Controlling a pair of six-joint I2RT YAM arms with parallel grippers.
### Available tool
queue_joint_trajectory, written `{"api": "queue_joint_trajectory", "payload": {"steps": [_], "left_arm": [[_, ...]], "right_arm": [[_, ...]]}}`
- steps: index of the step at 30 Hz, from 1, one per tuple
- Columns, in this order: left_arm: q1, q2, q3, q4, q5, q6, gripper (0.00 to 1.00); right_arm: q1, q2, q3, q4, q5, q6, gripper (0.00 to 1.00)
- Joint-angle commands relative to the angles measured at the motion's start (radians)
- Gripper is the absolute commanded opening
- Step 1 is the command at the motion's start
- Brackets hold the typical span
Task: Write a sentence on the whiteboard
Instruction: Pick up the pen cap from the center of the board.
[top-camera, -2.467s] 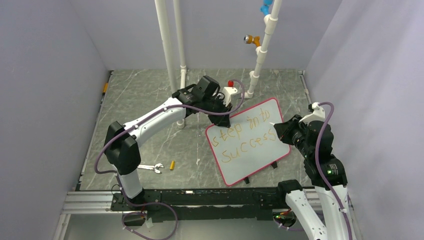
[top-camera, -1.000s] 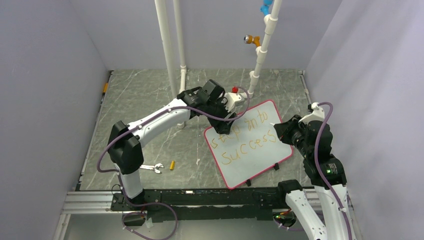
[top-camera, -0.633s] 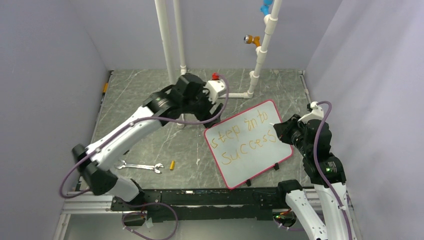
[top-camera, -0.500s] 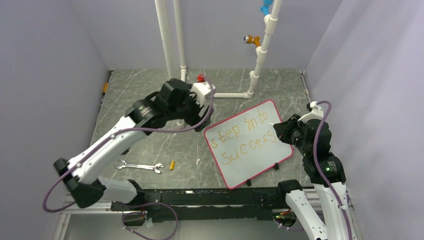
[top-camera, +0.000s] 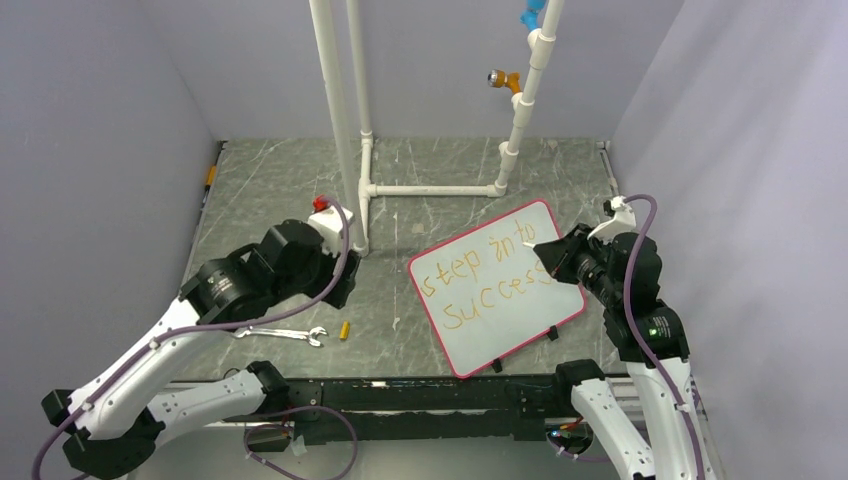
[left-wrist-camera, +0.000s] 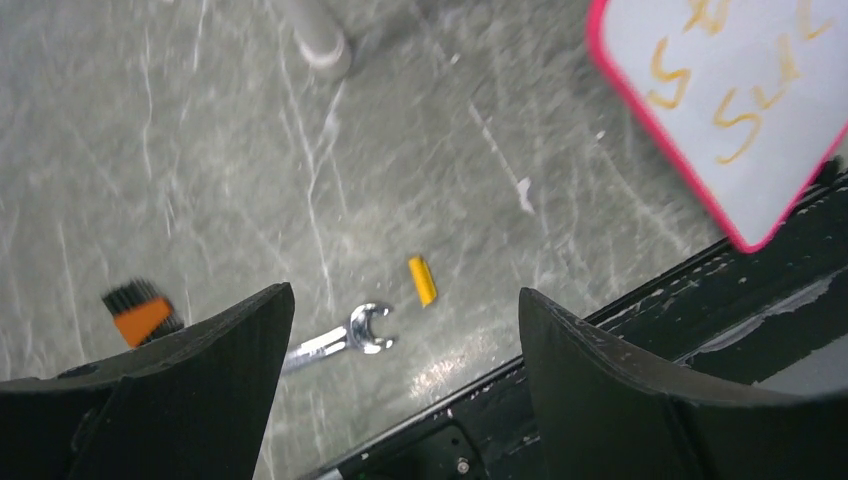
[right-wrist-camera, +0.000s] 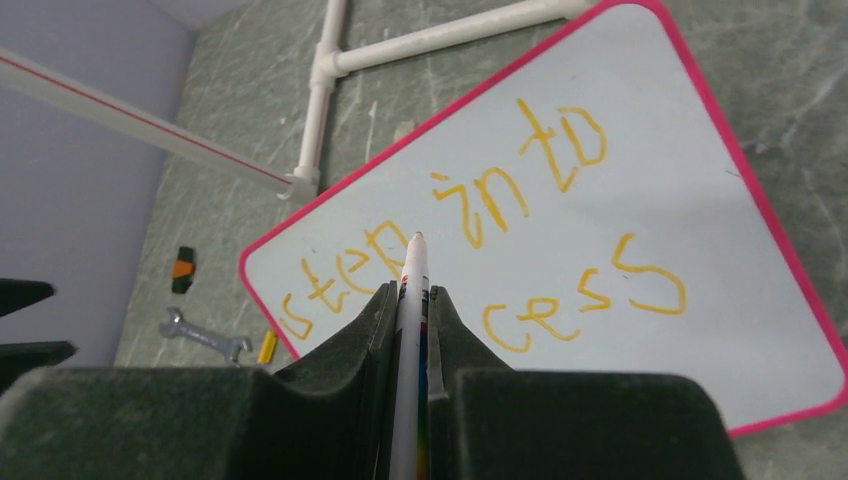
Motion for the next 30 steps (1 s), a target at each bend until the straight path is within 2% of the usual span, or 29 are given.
{"api": "queue_joint_trajectory", "payload": {"steps": [1, 4, 9, 23, 30], "left_arm": [[-0.003, -0.042, -0.111, -0.080, -0.111, -0.184, 0.85], [-0.002, -0.063, -0.204, -0.091, -0.115, -0.298, 0.84], [-0.002, -0.090, -0.347, -0.030, -0.064, -0.407, 0.80], [-0.003, 0.067, -0.490, 0.110, -0.021, -0.517, 0.64], [-0.003, 0.116, -0.561, 0.231, 0.010, -0.520, 0.59]], "right_arm": [[0.001, 0.004, 0.048, 0.102, -0.134, -0.018, 0.00], [0.001, 0.008, 0.048, 0.122, -0.181, -0.012, 0.00], [0.003, 0.018, 0.053, 0.127, -0.201, -0.003, 0.00], [0.001, 0.033, 0.073, 0.112, -0.203, -0.007, 0.00], [0.001, 0.037, 0.068, 0.115, -0.208, -0.004, 0.00]]}}
